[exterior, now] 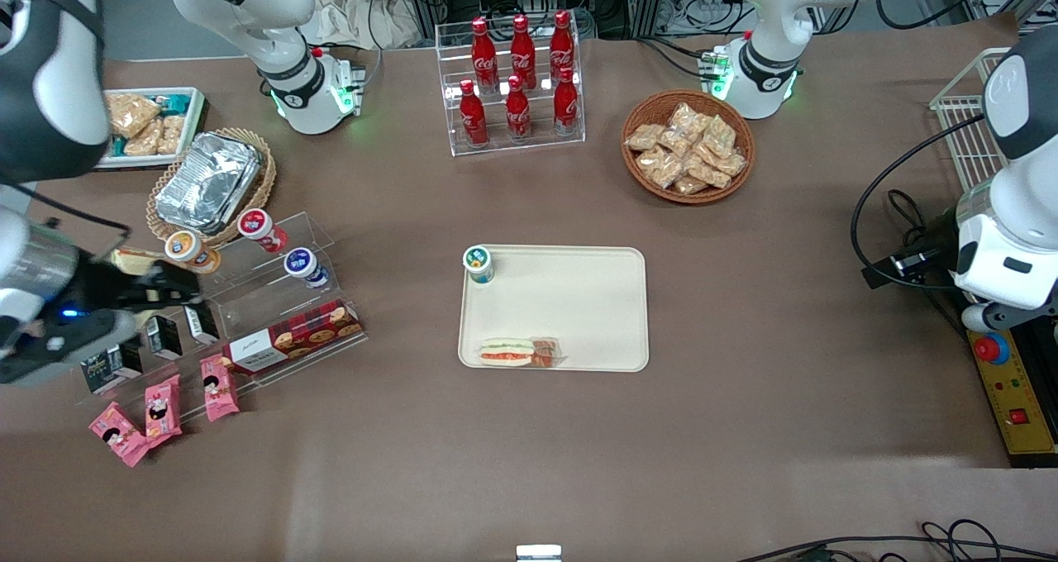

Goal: Place sandwich on tray

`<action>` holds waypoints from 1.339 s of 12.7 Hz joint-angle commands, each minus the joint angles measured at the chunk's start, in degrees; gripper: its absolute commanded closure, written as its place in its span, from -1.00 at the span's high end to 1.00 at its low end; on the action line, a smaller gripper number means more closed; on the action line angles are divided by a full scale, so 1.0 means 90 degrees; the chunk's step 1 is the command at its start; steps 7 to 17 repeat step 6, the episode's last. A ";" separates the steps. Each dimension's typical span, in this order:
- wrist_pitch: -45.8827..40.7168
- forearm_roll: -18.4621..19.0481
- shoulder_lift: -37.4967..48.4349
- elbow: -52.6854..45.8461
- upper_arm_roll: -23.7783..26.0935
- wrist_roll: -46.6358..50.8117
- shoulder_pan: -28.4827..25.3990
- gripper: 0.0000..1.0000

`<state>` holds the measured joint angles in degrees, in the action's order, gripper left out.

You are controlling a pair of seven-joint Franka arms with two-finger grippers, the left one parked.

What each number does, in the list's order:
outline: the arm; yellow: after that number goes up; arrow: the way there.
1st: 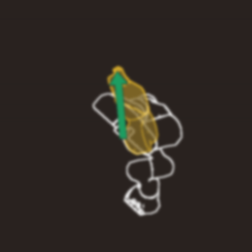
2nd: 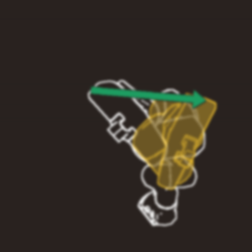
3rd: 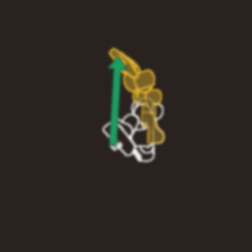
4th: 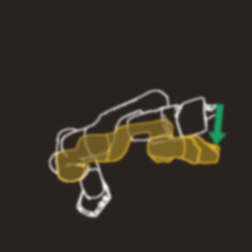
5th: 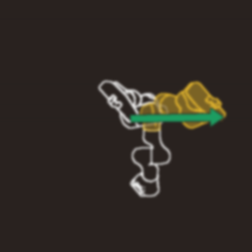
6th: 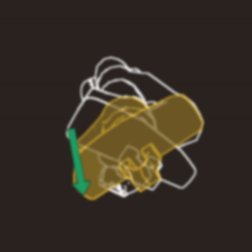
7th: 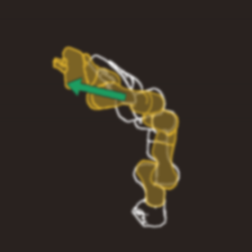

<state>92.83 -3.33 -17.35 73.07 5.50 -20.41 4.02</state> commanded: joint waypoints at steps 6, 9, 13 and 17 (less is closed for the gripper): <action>-0.0187 -0.0099 0.0345 0.0133 -0.1011 0.0178 -0.0017 0.96; -0.0187 -0.0099 0.0345 0.0133 -0.1011 0.0178 -0.0017 0.96; -0.0187 -0.0099 0.0345 0.0133 -0.1011 0.0178 -0.0017 0.96; -0.0187 -0.0099 0.0345 0.0133 -0.1011 0.0178 -0.0017 0.96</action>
